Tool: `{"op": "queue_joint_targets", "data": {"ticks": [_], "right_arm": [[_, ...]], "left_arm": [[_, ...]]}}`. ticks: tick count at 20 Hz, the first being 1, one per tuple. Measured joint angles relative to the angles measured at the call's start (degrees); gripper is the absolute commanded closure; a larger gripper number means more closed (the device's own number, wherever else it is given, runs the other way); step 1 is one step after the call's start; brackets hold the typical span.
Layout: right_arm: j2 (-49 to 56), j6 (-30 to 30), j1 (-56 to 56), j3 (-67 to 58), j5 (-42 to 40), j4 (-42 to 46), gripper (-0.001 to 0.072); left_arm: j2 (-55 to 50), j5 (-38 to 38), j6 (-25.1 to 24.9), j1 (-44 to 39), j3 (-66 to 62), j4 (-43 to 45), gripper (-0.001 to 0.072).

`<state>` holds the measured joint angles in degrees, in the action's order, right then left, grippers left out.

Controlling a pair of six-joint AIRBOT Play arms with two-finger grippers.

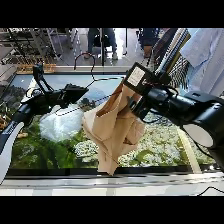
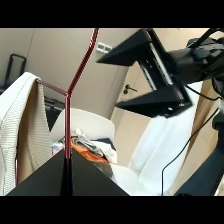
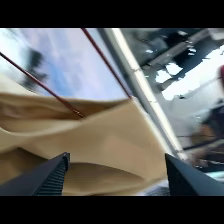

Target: Fold the clothes and pants, and hang the long-sleeved shirts on hangers.

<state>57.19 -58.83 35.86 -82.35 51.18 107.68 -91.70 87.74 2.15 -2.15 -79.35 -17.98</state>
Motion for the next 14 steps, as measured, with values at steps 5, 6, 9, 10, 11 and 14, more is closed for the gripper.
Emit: {"op": "queue_joint_targets", "data": {"ticks": [5,6,9,10,11,14], "right_arm": [[4.5,7.7,-6.3,0.0,-4.3,4.4,0.003],[5.8,9.0,-7.0,0.0,-6.1,4.3,0.0092],[10.0,12.7,-8.1,0.0,-12.7,2.8,0.0215],[11.3,13.6,-8.3,0.0,-15.1,2.2,0.0225],[12.4,14.3,-8.4,0.0,-17.2,1.3,0.0304],[14.7,15.5,-8.4,0.0,-20.8,-1.7,0.0441]], "left_arm": [[0.0,0.3,0.0,0.0,0.0,-0.4,0.0693],[0.0,0.3,0.0,0.0,0.0,-0.4,0.0693],[0.0,0.3,0.0,0.0,0.0,-0.5,0.0693],[0.0,0.3,0.0,0.0,0.0,-0.5,0.0692],[0.0,0.3,0.0,0.0,0.0,-0.5,0.0693],[0.0,0.3,0.0,-0.1,0.0,-0.5,0.0693]]}}
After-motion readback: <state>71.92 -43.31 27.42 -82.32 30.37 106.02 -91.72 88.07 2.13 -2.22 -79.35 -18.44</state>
